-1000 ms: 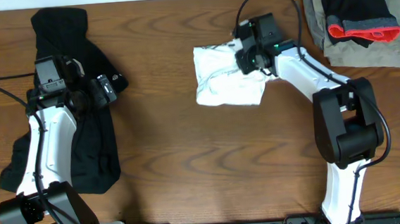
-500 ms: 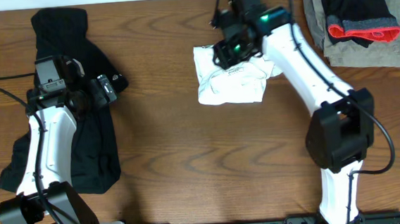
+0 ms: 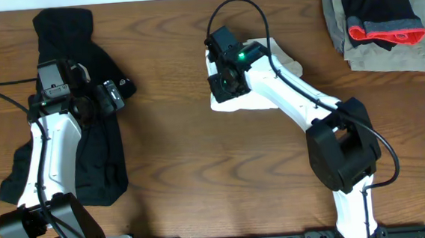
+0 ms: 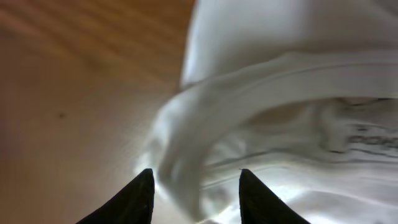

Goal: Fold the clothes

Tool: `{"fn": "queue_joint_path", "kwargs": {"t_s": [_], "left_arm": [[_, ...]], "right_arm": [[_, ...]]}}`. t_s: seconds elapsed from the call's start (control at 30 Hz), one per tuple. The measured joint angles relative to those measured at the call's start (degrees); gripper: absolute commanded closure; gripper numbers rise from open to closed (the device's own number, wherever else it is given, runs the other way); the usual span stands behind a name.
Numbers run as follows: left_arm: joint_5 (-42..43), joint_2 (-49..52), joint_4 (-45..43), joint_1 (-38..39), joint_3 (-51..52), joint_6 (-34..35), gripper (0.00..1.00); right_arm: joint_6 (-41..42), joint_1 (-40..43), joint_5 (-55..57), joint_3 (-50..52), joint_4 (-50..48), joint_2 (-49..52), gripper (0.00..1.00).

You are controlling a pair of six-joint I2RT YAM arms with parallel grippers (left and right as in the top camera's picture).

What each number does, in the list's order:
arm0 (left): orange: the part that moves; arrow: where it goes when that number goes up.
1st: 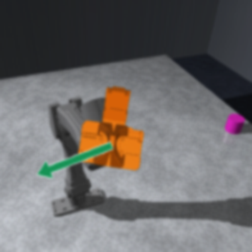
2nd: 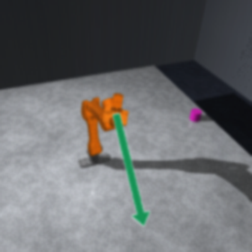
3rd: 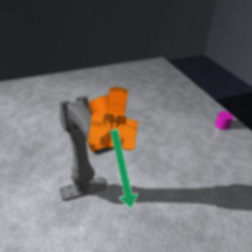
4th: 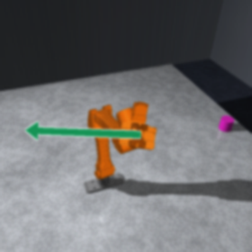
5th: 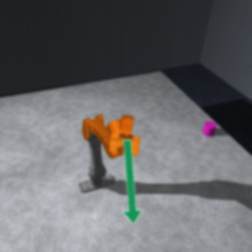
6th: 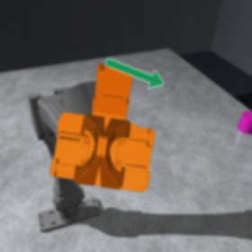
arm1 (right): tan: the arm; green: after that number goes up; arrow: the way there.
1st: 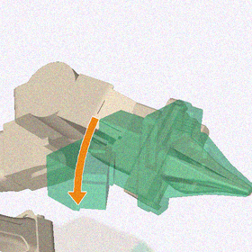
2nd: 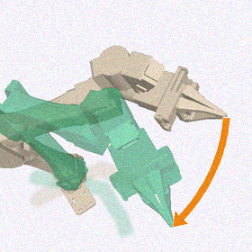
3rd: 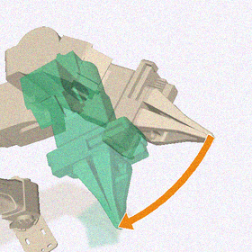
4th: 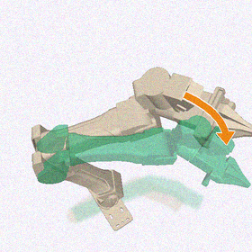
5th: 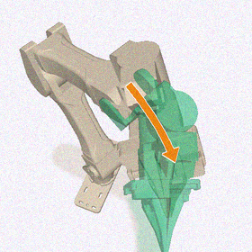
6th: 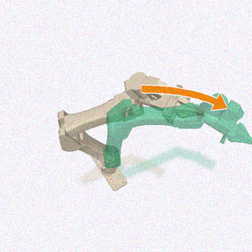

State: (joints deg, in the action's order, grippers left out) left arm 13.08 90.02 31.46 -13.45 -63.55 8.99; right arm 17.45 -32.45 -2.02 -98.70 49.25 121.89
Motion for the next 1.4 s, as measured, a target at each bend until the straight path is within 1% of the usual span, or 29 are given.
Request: {"fn": "queue_joint_path", "kwargs": {"t_s": [0.1, 0.17, 0.2, 0.4, 0.47, 0.5, 0.53, 0.77, 1.0, 1.03, 1.13, 1.3, 1.37, 1.4], "left_arm": [[0.0, 0.0, 0.0, 0.0, 0.0, 0.0, 0.02], [0.0, 0.0, 0.0, 0.0, 0.0, 0.0, 0.02], [0.0, 0.0, 0.0, 0.0, 0.0, 0.0, 0.02], [0.0, 0.0, 0.0, 0.0, 0.0, 0.0, 0.02], [0.0, 0.0, 0.0, 0.0, 0.0, 0.0, 0.02], [0.0, 0.0, 0.0, 0.0, 0.0, 0.0, 0.02], [0.0, 0.0, 0.0, 0.0, 0.0, 0.0, 0.02], [0.0, 0.0, 0.4, 0.0, 0.0, 0.0, 0.02], [0.0, 0.0, 0.4, 0.0, 0.0, 0.0, 0.02], [0.0, 0.0, 0.4, 0.0, 0.0, 0.0, 0.02], [0.0, 0.0, 0.4, 0.0, 0.0, 0.0, 0.02], [0.0, 0.0, 0.4, 0.0, 0.0, 0.0, 0.02], [0.0, 0.0, 0.4, 0.0, 0.0, 0.0, 0.02], [0.0, 0.0, 0.4, 0.0, 0.0, 0.0, 0.02]], "right_arm": [[0.6, 0.4, 1.2, 0.1, -1.0, 0.0, 0.57], [0.8, 0.5, 1.9, 0.1, -1.8, 0.0, 0.66], [0.9, 0.5, 1.9, 0.1, -2.0, 0.0, 0.68], [1.1, 0.3, 0.6, 0.1, -1.9, 0.0, 0.69], [0.8, 0.0, 0.3, 0.1, -1.8, 0.1, 0.83], [0.6, -0.3, 0.1, 0.1, -1.8, 0.3, 0.93], [0.3, -0.6, -0.1, 0.1, -1.9, 0.6, 0.99], [-0.3, -2.6, -2.8, 0.2, -1.4, 1.7, 0.99], [-4.0, -5.8, -7.3, 0.2, 2.2, 1.7, 0.99], [-4.6, -6.3, -7.7, 0.2, 3.3, 1.7, 0.96], [-5.6, -7.0, -8.9, 0.1, 6.3, 1.7, 0.83], [-7.2, -5.3, -10.2, -2.6, 12.2, 1.7, 0.64], [-7.5, -4.1, -10.3, -3.8, 13.6, 1.5, 0.54], [-8.1, -3.3, -10.4, -4.2, 14.3, 1.0, 0.46]]}}
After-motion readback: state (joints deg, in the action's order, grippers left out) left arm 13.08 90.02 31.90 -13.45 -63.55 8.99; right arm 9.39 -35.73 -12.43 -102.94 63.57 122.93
